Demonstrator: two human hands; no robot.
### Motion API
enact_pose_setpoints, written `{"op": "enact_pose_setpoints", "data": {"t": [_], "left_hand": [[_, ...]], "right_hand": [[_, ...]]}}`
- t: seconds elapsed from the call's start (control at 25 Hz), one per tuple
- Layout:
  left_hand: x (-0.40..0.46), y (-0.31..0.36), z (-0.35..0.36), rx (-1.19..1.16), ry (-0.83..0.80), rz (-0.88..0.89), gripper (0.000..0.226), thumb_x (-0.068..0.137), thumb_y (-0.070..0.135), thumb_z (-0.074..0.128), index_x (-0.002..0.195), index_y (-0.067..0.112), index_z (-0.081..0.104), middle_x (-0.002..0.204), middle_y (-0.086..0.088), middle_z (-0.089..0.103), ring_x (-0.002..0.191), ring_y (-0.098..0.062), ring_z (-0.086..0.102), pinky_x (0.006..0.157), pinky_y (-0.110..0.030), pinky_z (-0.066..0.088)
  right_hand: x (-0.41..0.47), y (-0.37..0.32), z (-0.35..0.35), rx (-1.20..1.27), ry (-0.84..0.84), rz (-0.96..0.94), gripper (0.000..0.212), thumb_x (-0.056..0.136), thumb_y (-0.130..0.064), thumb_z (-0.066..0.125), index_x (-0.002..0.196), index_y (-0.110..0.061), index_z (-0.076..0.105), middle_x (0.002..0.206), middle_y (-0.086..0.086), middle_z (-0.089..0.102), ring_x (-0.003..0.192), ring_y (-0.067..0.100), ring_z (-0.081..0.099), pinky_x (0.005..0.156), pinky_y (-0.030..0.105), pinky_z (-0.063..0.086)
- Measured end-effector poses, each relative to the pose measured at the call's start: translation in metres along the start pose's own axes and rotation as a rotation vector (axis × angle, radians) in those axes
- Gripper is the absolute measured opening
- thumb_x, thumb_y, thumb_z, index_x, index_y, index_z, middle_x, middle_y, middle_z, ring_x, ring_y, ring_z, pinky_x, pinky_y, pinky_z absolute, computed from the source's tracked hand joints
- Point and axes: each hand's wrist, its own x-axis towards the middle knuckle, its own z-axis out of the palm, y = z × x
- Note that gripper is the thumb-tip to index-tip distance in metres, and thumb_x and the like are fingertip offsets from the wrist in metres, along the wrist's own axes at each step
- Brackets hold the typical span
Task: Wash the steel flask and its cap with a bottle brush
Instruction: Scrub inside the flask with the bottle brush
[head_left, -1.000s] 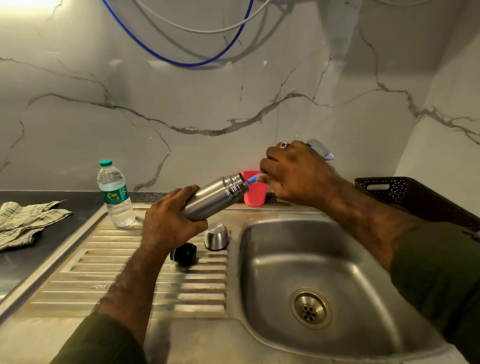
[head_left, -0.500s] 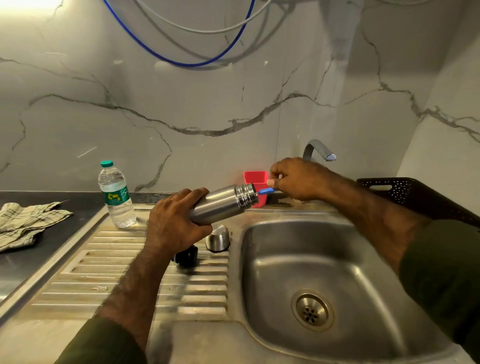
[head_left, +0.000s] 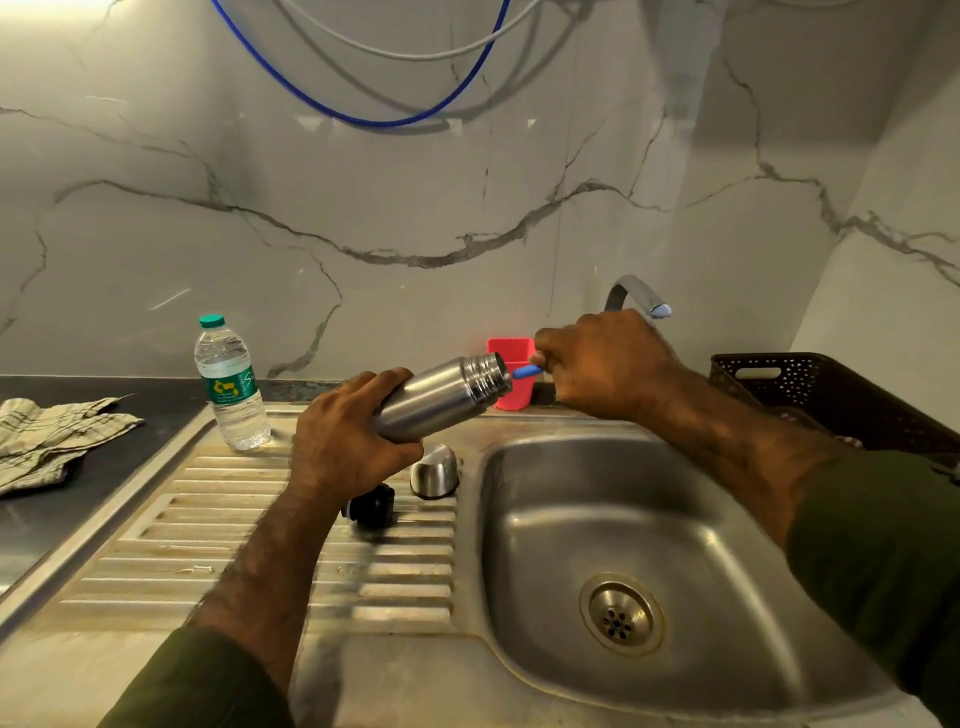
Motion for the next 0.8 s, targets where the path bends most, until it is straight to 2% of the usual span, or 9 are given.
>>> {"op": "enact_pose_setpoints", "data": {"t": [0.08,0.12,0.32,0.4,0.48,0.6,0.64,0.72,0.8], "left_hand": [[0.0,-0.002,0.001,0.068,-0.028,0.048,0.08,0.063,0.054,0.082,0.137,0.031,0.063,0.11,0.005,0.073,0.091,-0.022,0.068,0.081,-0.037,0.053],[0.0,-0.003,0.001,0.081,-0.032,0.057,0.08,0.063,0.055,0.081,0.137,0.031,0.063,0.111,0.005,0.073,0.091,-0.022,0.069,0.081,-0.038,0.053],[-0.001,-0.002,-0.002,-0.051,-0.009,-0.059,0.084,0.064,0.044,0.095,0.14,0.03,0.061,0.114,0.004,0.072,0.089,-0.017,0.065,0.078,-0.037,0.055],[0.0,0.001,-0.001,-0.058,0.002,-0.046,0.084,0.063,0.041,0.096,0.139,0.029,0.063,0.112,0.004,0.072,0.087,-0.015,0.064,0.076,-0.034,0.053],[-0.001,0.003,0.001,-0.006,0.0,-0.003,0.081,0.063,0.047,0.09,0.137,0.029,0.064,0.11,0.004,0.073,0.086,-0.018,0.066,0.076,-0.034,0.051],[-0.001,-0.001,0.006,0.081,-0.051,0.07,0.08,0.065,0.057,0.077,0.139,0.03,0.062,0.112,0.004,0.072,0.093,-0.024,0.068,0.084,-0.041,0.054],[-0.001,-0.002,0.007,0.091,-0.059,0.078,0.079,0.066,0.057,0.076,0.139,0.03,0.062,0.112,0.004,0.072,0.094,-0.024,0.069,0.085,-0.042,0.054],[-0.001,-0.003,0.007,0.088,-0.026,0.061,0.078,0.066,0.055,0.08,0.138,0.029,0.062,0.11,0.003,0.073,0.092,-0.024,0.069,0.082,-0.041,0.053],[-0.001,0.0,0.006,0.036,0.0,0.011,0.08,0.066,0.048,0.089,0.138,0.028,0.062,0.11,0.001,0.073,0.089,-0.023,0.068,0.078,-0.038,0.052]], "right_hand": [[0.007,-0.004,-0.001,0.338,-0.327,0.267,0.034,0.107,-0.043,0.048,0.084,-0.022,0.063,0.085,0.0,0.065,0.076,0.015,0.056,0.065,0.03,0.039],[0.007,-0.003,0.002,0.36,-0.337,0.295,0.035,0.108,-0.044,0.047,0.087,-0.021,0.064,0.086,0.0,0.065,0.08,0.016,0.057,0.066,0.03,0.04],[-0.013,0.009,0.017,-0.351,0.355,-0.223,0.026,0.101,-0.031,0.047,0.106,-0.014,0.066,0.093,0.006,0.063,0.082,0.028,0.059,0.076,0.044,0.044],[-0.019,0.012,0.021,-0.372,0.433,-0.298,0.024,0.098,-0.026,0.048,0.098,-0.012,0.067,0.086,0.009,0.063,0.074,0.03,0.059,0.067,0.042,0.042],[-0.014,0.004,0.015,-0.142,0.285,-0.142,0.028,0.097,-0.033,0.05,0.082,-0.016,0.068,0.076,0.005,0.063,0.066,0.028,0.059,0.061,0.037,0.043],[0.006,-0.004,0.004,0.258,-0.407,0.287,0.033,0.1,-0.034,0.06,0.074,-0.017,0.069,0.079,0.002,0.06,0.076,0.021,0.058,0.071,0.035,0.047],[0.009,-0.003,0.004,0.304,-0.459,0.338,0.03,0.099,-0.033,0.062,0.077,-0.014,0.07,0.082,0.003,0.061,0.079,0.02,0.058,0.071,0.033,0.047],[0.006,-0.002,0.007,0.207,-0.224,0.282,0.03,0.099,-0.045,0.06,0.087,-0.018,0.069,0.086,0.001,0.065,0.082,0.018,0.061,0.072,0.033,0.049],[-0.004,0.001,0.013,-0.174,0.162,0.098,0.033,0.101,-0.048,0.053,0.097,-0.019,0.068,0.093,0.003,0.065,0.086,0.022,0.061,0.081,0.04,0.048]]}}
